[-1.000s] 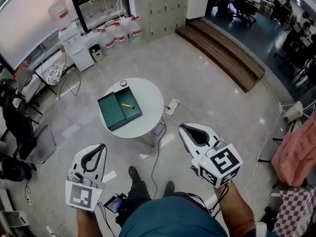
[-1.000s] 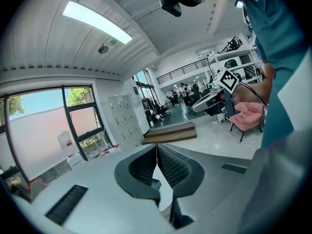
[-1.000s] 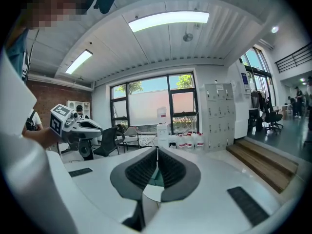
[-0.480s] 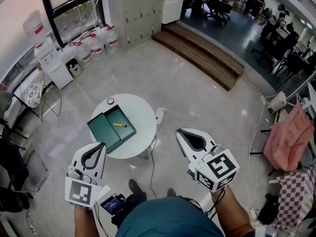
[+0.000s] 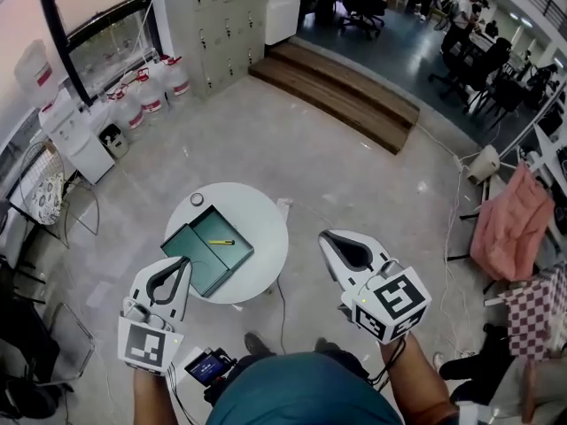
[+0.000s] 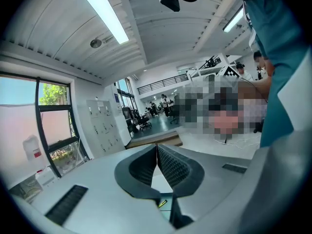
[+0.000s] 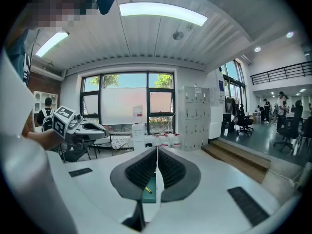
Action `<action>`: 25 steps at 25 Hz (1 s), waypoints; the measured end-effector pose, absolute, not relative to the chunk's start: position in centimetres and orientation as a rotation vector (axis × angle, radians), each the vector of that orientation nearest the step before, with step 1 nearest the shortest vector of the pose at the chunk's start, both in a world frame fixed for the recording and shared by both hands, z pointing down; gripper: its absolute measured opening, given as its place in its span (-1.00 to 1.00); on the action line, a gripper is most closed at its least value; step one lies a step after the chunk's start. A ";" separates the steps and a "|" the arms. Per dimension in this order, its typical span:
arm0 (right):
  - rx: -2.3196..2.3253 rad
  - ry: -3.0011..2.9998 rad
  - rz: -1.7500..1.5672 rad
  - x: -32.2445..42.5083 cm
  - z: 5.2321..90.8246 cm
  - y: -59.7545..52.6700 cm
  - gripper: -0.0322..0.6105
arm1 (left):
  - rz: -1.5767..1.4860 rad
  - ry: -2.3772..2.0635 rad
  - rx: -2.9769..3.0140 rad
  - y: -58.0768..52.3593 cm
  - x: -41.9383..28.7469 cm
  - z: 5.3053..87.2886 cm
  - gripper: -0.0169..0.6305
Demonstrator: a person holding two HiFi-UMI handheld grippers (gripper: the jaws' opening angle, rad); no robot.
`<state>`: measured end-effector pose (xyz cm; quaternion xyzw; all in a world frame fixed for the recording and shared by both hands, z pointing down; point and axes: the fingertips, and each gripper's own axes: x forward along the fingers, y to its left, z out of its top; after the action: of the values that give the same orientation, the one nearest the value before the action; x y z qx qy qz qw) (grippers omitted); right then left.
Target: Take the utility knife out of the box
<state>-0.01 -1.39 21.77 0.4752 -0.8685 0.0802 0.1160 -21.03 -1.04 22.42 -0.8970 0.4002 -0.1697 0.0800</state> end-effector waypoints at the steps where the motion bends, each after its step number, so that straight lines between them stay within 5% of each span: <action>1: 1.400 -2.539 0.231 -0.5 21.7 -1.6 -0.78 | -0.502 1.190 -2.689 -1.4 -21.5 22.5 -0.89; 25: 1.113 -2.647 0.250 -5.5 24.3 -16.0 -0.78 | -0.714 1.354 -2.624 -10.7 -25.6 27.6 -0.89</action>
<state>-5.54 -15.99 24.30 0.3830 -0.9106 0.0861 0.1295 -25.60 -10.72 27.63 -0.8626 0.4452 -0.2347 0.0519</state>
